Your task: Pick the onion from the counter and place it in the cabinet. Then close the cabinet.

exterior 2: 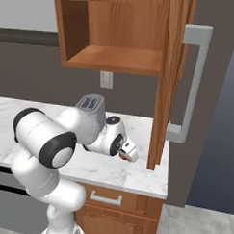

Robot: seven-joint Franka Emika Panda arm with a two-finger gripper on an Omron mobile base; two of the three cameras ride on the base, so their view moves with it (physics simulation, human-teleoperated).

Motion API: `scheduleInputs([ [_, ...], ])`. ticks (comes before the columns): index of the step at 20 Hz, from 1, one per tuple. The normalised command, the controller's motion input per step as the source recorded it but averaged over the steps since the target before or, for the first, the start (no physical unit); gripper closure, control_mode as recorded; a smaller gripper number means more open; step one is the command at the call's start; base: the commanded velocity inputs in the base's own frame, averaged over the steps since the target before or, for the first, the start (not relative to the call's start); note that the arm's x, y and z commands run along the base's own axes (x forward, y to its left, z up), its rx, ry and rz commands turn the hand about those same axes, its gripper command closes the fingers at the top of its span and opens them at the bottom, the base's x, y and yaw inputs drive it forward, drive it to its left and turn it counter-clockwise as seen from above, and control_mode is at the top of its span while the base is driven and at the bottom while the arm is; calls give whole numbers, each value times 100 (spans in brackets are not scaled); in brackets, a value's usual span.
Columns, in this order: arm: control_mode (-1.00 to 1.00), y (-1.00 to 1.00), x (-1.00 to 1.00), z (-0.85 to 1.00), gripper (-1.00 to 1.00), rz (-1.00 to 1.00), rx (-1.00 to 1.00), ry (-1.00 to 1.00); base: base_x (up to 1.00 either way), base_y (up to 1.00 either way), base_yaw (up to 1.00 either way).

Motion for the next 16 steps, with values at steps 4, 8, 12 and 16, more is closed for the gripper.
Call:
scheduleInputs([
  [4, -100, -11, 38, -40, -100, -4, 0, 0, 0, 0, 0],
  [8, -100, -13, 36, -35, -100, -1, 0, 0, 0, 0, 0],
  [12, -100, 0, 0, -13, 100, 0, 0, 7, 0, 0, 0],
  [16, -100, 4, -11, 13, 100, 3, 0, 8, 0, 0, 0],
])
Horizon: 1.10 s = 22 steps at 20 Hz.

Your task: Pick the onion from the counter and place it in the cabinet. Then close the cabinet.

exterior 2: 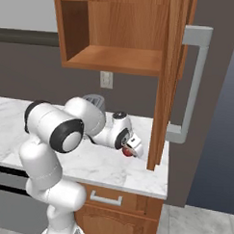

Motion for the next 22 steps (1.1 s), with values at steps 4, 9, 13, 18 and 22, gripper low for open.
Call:
scheduleInputs([
  [4, -100, 10, -24, 84, 100, 9, -4, 3, 0, 0, 0],
  [9, -100, 29, -23, 100, 100, 15, 0, 17, 0, 0, 0],
  [13, -100, 36, -38, 100, 100, 16, 0, 23, 0, 0, 0],
  [18, -100, 12, -48, 100, 100, 15, 0, 3, 0, 0, 0],
  [22, -100, 0, -35, 100, 100, 8, 0, -15, 0, 0, 0],
])
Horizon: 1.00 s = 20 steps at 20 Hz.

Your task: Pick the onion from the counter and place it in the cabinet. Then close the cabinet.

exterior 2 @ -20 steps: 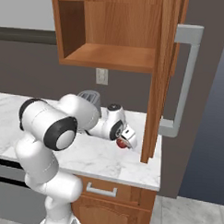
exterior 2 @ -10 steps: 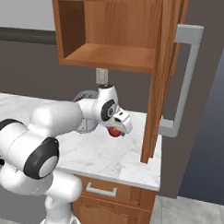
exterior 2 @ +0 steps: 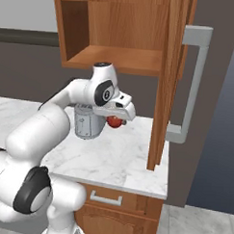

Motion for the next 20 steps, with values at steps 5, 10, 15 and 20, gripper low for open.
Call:
scheduleInputs([
  [5, -100, 1, -8, 100, 100, 4, 3, -27, 0, 0, 0],
  [10, -100, 6, 0, 100, 100, 3, 7, -40, 0, 0, 0],
  [15, -100, 8, 0, 100, 100, 3, 6, -28, 0, 0, 0],
  [20, -100, 6, 4, 78, 100, 0, 1, -19, 0, 0, 0],
])
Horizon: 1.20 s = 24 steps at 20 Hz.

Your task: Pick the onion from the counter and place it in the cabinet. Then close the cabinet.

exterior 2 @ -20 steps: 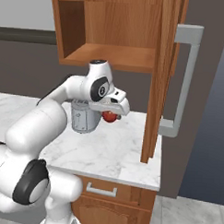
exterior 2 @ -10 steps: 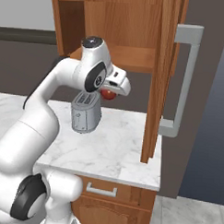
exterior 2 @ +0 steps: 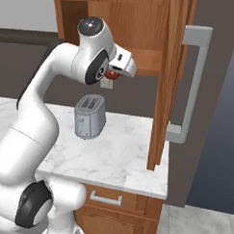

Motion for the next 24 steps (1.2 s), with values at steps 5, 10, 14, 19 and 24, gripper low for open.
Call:
scheduleInputs([
  [5, -100, 14, 44, 7, 100, 0, 0, -19, 0, 0, 0],
  [10, -100, 1, 50, -9, 100, 0, 0, -22, 0, 0, 0],
  [14, -100, 0, 32, -4, 100, 0, 0, -27, 0, 0, 0],
  [19, -100, 0, 46, 20, 100, 0, 0, 2, 0, 0, 0],
  [24, -100, 0, 84, 11, 100, 0, 0, 12, 0, 0, 0],
])
